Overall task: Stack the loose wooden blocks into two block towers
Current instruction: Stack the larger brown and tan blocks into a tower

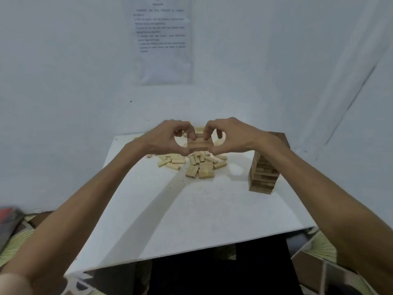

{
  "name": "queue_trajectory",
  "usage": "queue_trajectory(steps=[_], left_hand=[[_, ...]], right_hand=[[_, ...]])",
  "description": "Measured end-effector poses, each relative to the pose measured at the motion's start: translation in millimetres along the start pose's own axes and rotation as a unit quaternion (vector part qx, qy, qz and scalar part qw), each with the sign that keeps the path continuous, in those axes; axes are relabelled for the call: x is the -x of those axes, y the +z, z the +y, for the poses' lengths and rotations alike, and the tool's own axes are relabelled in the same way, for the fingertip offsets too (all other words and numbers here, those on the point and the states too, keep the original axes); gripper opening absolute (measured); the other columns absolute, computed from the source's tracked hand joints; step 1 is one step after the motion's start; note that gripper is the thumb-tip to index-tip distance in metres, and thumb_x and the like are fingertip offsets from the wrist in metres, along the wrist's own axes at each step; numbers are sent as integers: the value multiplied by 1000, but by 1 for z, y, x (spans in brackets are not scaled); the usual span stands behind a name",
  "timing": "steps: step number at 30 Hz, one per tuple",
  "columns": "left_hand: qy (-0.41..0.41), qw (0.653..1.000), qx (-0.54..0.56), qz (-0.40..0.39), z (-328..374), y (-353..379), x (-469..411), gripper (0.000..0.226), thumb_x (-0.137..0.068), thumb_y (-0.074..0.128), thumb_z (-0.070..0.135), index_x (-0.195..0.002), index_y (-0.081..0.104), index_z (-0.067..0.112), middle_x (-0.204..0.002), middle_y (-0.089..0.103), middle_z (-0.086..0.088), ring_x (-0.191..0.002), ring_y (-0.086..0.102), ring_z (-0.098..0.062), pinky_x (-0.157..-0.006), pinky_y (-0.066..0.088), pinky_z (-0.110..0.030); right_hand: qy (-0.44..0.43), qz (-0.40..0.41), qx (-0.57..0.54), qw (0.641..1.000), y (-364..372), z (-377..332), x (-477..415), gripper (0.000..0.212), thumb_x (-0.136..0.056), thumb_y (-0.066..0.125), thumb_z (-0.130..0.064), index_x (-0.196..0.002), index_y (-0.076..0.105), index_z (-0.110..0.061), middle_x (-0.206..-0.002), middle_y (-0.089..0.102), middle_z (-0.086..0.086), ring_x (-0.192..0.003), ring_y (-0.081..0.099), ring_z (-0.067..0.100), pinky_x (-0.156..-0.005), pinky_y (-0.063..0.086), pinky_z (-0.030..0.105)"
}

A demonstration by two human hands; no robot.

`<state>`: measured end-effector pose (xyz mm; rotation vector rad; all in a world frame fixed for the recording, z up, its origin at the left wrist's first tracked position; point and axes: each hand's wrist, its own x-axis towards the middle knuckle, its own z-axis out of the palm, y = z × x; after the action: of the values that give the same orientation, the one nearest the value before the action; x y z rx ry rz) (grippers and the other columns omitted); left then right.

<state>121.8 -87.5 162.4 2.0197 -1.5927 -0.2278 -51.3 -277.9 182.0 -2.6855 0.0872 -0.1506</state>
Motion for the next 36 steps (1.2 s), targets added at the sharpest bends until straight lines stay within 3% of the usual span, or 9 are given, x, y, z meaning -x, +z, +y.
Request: queue_trajectory(steps=[3,9,14,19,21,25,29,31,36], left_hand=[[15,1000,-4,-13,14,-5,-24,35,-65,80,49,-96,65,40,-103,68,13,-96,57,-18,-90,54,-51],[61,998,4,-32,43,2,-67,40,-63,75,57,-99,66,41,-108,68,23,-100,56,-11,-92,51,-42],[98,994,24,-29,63,22,-97,33,-76,87,41,-104,69,37,-111,68,22,-103,56,-15,-94,50,-46],[126,991,23,-44,83,44,-119,38,-71,81,56,-103,68,40,-110,68,24,-100,57,-14,-92,52,-46],[134,990,23,-46,89,51,-126,36,-73,84,52,-103,69,38,-108,67,26,-99,56,-12,-91,52,-44],[141,988,20,-55,97,63,-135,30,-78,86,41,-102,68,39,-105,67,27,-98,56,-10,-90,51,-40],[138,988,23,-60,99,67,-138,31,-78,87,39,-103,69,37,-106,68,24,-98,55,-11,-91,51,-40],[139,988,21,-63,100,68,-138,34,-75,85,46,-104,69,36,-105,67,26,-96,55,-9,-90,51,-39],[141,988,17,-65,101,71,-139,44,-66,74,64,-102,68,40,-107,67,26,-96,55,-9,-90,51,-40]], right_hand=[[20,14,-1,1000,-21,8,10,35,-81,79,-38,-111,63,-36,-114,64,-19,-100,56,15,-80,49,32],[56,43,4,998,-53,31,37,34,-81,79,-37,-112,63,-36,-113,65,-21,-98,58,18,-82,51,36],[85,64,10,994,-72,53,66,33,-81,77,-37,-110,63,-37,-112,64,-22,-97,57,21,-80,50,37],[109,61,17,992,-85,72,93,32,-85,78,-32,-112,62,-37,-114,62,-21,-101,55,21,-82,49,36],[119,61,17,991,-87,77,102,33,-84,78,-31,-111,62,-38,-113,61,-23,-101,55,20,-84,50,38],[130,70,13,989,-87,87,113,34,-85,79,-28,-114,63,-34,-103,57,-25,-98,54,17,-74,45,27],[140,71,5,988,-87,90,119,34,-85,79,-25,-116,65,-30,-94,52,-26,-83,49,10,-68,41,20],[143,69,-4,987,-86,92,119,34,-85,79,-25,-115,65,-30,-95,53,-25,-82,50,11,-67,42,20],[139,66,-5,988,-84,100,119,33,-82,79,-30,-110,64,-38,-105,59,-26,-101,55,22,-76,47,30]])
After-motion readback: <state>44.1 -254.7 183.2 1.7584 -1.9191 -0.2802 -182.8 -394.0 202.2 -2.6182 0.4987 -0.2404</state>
